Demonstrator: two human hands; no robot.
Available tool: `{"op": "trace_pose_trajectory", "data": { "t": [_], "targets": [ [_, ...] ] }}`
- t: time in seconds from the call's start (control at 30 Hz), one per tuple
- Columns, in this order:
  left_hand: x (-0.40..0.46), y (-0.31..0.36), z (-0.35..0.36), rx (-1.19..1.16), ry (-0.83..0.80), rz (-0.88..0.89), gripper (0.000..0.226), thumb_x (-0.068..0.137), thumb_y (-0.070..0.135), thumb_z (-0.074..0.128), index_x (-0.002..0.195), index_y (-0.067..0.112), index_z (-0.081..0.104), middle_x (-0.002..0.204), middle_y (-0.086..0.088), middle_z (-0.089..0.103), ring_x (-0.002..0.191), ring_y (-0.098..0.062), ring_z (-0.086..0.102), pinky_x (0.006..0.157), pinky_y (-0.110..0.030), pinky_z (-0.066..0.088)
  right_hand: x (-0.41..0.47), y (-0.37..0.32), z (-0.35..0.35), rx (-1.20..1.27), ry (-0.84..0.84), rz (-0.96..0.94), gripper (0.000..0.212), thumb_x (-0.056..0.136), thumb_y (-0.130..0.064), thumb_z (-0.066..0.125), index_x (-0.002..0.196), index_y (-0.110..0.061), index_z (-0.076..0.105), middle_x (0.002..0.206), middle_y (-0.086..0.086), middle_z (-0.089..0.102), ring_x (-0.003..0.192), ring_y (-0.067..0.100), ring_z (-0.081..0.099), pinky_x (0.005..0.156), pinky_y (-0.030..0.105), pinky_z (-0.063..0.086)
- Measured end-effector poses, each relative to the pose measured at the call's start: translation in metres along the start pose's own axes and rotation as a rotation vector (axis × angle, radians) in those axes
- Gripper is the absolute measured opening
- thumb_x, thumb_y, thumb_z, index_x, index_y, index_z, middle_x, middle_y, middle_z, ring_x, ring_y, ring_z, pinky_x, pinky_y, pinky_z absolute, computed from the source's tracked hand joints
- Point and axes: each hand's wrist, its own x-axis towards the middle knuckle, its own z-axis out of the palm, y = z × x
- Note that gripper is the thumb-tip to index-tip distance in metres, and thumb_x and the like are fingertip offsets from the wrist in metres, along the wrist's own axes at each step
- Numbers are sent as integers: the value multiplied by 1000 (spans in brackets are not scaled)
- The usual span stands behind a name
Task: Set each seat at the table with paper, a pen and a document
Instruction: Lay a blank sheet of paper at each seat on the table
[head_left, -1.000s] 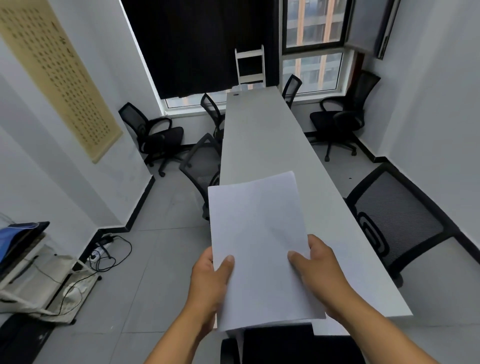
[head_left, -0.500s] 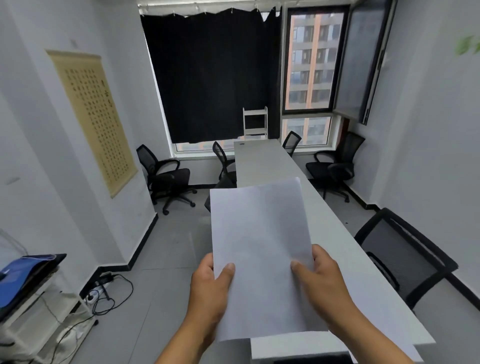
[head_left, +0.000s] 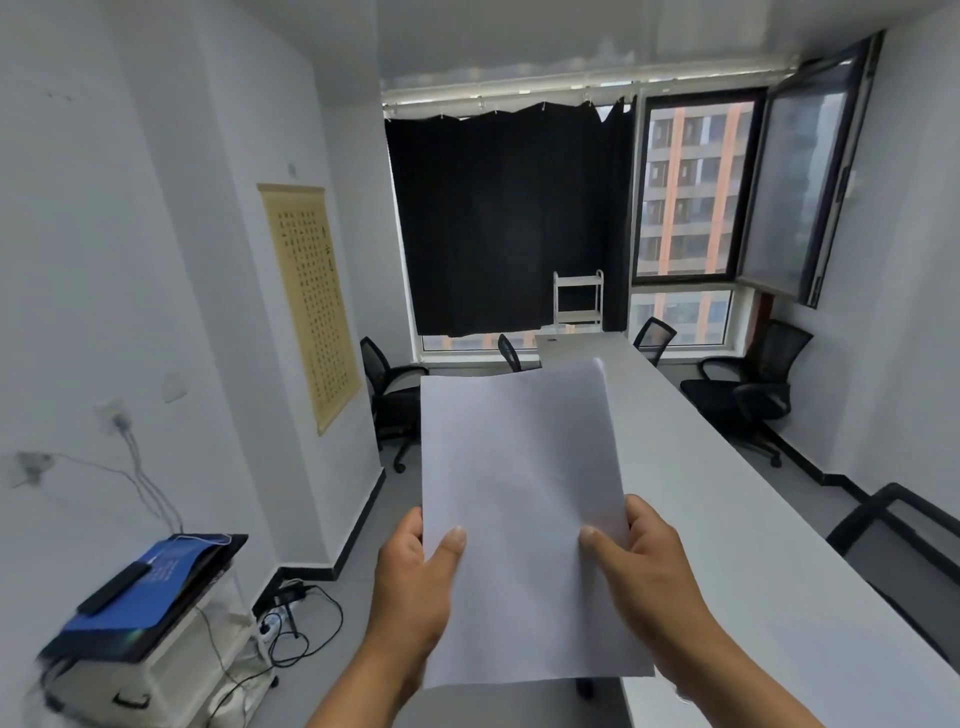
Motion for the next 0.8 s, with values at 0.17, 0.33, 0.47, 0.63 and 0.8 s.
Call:
{"op": "trace_pose_trajectory", "data": {
  "t": [0.17,0.33,0.47,0.63,0.8],
  "targets": [
    [35,-3,-12,-8,27,-16,15,110,13,64,114,24,73,107,3,85,99,-25,82,94,-60,65,32,-1,25,-15,0,-47,22,99,-5,65,108,-23,73,102,-10,81,92,15,78,84,41,63],
    [87,-8,-6,13,14,-16,14,110,15,64,114,24,73,106,5,85,99,-23,82,94,-57,65,82,12,42,9,27,-28,21,99,-6,66,109,-22,73,103,-11,81,93,15,78,85,41,64],
    [143,-12,8,38,2,-13,14,111,17,63,115,27,72,105,10,84,96,-16,82,91,-52,67,137,26,54,38,40,-12,21,99,-7,66,111,-23,73,104,-11,81,92,13,79,82,38,63],
    [221,-18,34,46,-10,-22,13,110,19,64,116,27,72,106,12,84,95,-15,82,90,-50,68,213,37,61,70,53,20,22,100,-7,65,110,-24,73,103,-11,81,91,13,79,78,34,60],
    [287,-21,58,48,-47,-13,15,111,19,64,118,29,71,107,13,84,96,-13,82,86,-44,68,277,38,63,66,70,39,22,101,-6,64,110,-23,73,103,-12,81,92,14,79,83,40,63]
  ]
}}
